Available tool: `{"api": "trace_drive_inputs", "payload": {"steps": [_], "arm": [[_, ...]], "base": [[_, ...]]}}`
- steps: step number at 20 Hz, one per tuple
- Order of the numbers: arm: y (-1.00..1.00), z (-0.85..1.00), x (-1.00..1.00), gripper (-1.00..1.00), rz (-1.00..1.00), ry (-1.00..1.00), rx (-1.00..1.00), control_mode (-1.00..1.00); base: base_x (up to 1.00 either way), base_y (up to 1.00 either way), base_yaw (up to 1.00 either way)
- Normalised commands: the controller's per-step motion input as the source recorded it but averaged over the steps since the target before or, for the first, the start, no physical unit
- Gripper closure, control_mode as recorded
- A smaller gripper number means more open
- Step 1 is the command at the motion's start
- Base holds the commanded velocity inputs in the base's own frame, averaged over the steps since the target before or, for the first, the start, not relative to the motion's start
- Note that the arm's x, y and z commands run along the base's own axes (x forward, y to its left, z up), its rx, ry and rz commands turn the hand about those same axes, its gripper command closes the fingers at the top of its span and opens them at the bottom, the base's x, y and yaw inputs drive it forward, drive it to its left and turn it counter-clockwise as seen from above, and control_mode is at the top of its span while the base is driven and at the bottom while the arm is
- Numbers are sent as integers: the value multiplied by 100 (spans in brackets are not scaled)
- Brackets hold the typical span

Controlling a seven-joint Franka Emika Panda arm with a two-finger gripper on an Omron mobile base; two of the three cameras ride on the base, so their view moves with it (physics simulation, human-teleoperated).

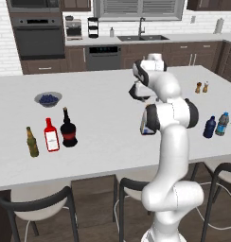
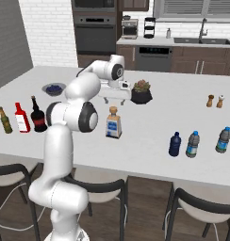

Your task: Move the plastic bottles in the middle to the plastics group, and the glass bottles in the middle to the glass group.

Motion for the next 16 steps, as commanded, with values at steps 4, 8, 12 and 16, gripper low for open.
{"api": "trace_drive_inputs", "payload": {"steps": [4,8,12,16], "arm": [[0,-2,-32,-100,4,0,0,-100],[1,0,-15,-100,6,-2,0,-100],[0,-8,0,-100,2,-12,0,-100],[0,-8,2,-100,0,-16,0,-100]], "base": [[0,0,0],[0,0,0],[0,0,0],[0,0,0]]}}
